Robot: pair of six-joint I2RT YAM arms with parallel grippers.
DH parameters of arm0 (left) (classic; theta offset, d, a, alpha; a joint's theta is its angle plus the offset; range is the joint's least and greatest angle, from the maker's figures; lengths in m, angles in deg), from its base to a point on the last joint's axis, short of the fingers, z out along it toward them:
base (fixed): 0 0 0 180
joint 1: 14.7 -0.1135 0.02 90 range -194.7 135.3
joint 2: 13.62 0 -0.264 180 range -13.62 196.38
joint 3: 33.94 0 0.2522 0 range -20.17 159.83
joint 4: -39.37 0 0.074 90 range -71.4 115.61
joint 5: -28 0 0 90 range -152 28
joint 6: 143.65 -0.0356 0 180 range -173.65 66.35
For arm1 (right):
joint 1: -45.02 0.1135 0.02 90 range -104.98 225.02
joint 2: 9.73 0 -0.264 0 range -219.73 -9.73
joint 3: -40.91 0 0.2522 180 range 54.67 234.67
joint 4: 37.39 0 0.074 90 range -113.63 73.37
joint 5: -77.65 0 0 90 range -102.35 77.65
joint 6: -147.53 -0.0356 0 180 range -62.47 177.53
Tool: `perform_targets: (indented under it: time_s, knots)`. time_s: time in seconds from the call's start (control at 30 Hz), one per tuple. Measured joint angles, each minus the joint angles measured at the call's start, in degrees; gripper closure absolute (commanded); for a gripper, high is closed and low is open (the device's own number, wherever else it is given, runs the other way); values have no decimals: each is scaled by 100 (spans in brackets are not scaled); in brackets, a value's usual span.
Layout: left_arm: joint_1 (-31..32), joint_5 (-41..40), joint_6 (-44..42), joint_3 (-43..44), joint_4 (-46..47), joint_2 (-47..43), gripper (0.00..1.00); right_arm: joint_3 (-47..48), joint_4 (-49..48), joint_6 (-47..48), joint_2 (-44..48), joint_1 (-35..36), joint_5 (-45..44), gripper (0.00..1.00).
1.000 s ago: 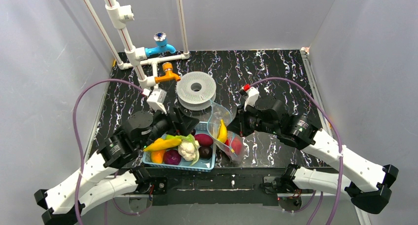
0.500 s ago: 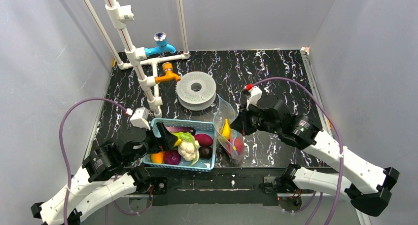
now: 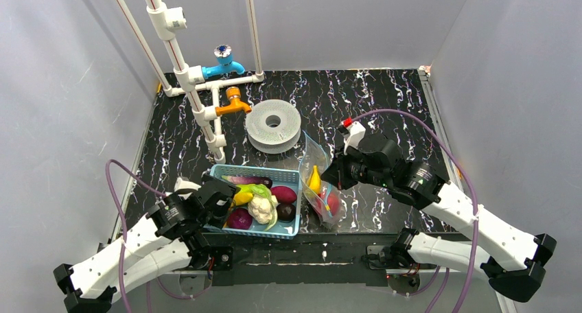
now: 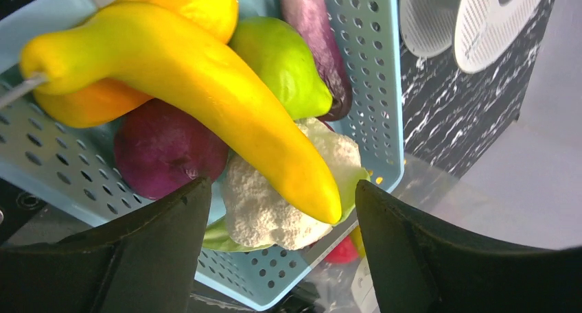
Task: Place the food in the zip-top bag and seal the zipper
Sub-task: Pick up the fake fruit from the bin.
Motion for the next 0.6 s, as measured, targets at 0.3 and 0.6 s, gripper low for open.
perform_targets:
  time_s: [0.3, 0.6]
  knots:
    - [0, 9, 1110, -490, -389, -238, 31, -81, 0, -24, 101, -4, -4, 99]
    - [0, -243, 1259, -741, -428, -227, 39, -81, -13, -24, 44, -11, 0, 99]
